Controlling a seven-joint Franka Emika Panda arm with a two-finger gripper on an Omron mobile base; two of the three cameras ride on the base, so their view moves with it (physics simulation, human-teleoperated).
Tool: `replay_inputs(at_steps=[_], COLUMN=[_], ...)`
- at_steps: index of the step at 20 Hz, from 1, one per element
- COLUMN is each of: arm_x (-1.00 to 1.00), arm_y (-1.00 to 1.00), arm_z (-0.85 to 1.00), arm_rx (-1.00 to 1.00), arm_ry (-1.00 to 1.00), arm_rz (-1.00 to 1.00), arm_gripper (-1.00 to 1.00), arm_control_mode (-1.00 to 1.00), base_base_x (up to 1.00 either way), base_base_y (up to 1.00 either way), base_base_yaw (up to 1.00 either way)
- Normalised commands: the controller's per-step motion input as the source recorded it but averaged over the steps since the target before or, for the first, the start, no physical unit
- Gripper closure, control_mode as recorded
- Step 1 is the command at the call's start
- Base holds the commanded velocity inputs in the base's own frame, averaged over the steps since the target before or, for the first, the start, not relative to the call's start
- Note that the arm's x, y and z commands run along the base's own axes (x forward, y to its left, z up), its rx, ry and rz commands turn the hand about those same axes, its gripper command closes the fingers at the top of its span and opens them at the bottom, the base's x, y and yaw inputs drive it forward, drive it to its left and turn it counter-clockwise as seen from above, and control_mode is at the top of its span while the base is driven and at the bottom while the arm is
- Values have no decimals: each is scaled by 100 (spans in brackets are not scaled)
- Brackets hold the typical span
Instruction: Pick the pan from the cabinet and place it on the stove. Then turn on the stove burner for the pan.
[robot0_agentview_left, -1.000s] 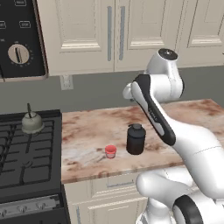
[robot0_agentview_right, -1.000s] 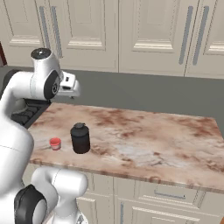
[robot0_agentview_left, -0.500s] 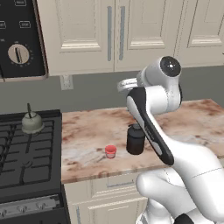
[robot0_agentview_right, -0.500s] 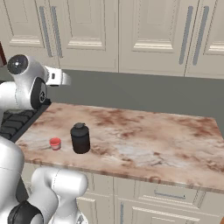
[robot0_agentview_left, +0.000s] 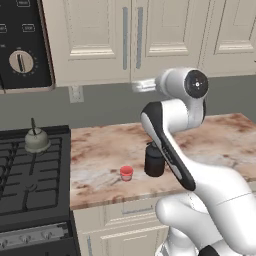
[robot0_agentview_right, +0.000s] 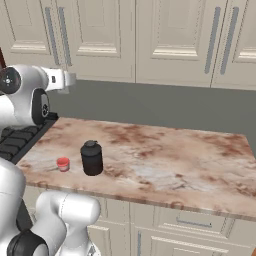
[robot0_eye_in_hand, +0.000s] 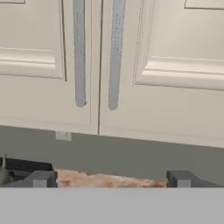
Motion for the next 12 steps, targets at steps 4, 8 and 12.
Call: replay_inputs(at_steps=[4, 8, 12], arm_x=[14, 18, 9], arm_y=[3, 10, 3], arm_z=[34, 30, 37], arm_rx=[0, 2, 2], arm_ry=[-24, -22, -23], arm_rz=[0, 0, 0], arm_gripper=[-100, -100, -100], arm_control_mode=[-100, -100, -100], base_base_x=[0, 0, 0], base_base_y=[0, 0, 0], base_base_yaw=[0, 0, 0])
